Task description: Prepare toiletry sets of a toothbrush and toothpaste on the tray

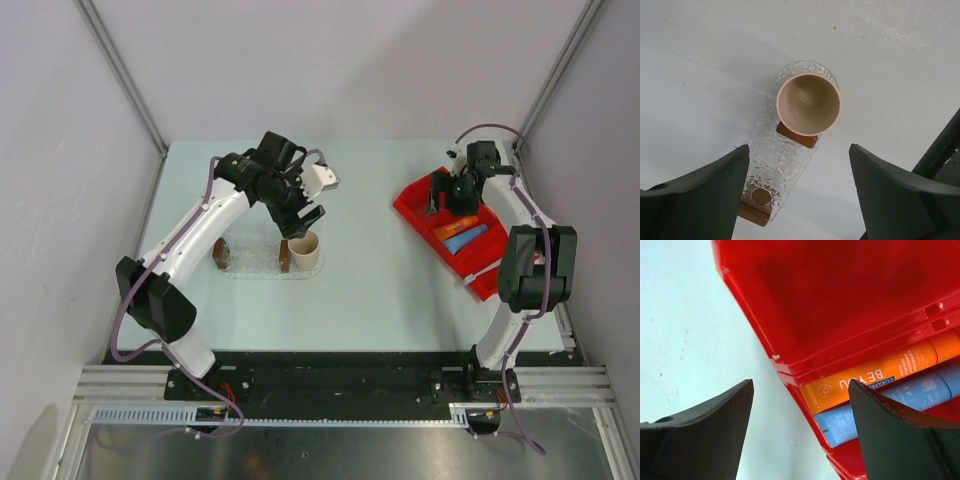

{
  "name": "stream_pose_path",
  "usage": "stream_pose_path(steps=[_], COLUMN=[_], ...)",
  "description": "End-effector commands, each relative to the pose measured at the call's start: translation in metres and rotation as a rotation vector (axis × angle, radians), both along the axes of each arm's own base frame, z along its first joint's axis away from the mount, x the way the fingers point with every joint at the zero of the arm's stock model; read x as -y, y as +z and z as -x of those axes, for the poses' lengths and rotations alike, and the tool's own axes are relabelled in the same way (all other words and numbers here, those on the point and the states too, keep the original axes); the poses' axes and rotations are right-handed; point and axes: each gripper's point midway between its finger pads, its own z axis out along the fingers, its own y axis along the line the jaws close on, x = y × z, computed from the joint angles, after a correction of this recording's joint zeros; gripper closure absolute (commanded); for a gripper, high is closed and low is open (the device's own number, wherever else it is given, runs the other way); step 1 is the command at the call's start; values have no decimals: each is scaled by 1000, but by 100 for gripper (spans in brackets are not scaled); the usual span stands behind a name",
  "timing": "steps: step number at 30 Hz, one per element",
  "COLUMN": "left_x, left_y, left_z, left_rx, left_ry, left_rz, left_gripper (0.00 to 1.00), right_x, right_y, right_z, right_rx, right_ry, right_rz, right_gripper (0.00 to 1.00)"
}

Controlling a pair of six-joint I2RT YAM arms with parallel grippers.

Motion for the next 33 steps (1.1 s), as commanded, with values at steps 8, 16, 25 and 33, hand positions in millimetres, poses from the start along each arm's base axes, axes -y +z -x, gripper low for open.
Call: stream_pose_path(steps=[8,16,25,33], left_x=[6,6,5,5], left_y=[11,8,3,-1], left_z=[3,5,6,6], left_rx=[18,10,3,-3], left_ry=[-17,-20,-23,-24], left_rz=[49,47,36,32], left_gripper=[14,14,13,12], right_x=[12,-3,1,-3], right_y=[1,-14,-27,-32], right_z=[-25,-32,-39,-41], right_rx=[37,25,13,10], right_ry=[-148,-120,-131,-101], right_rz=[40,71,99,128], right_gripper=[20,21,27,40])
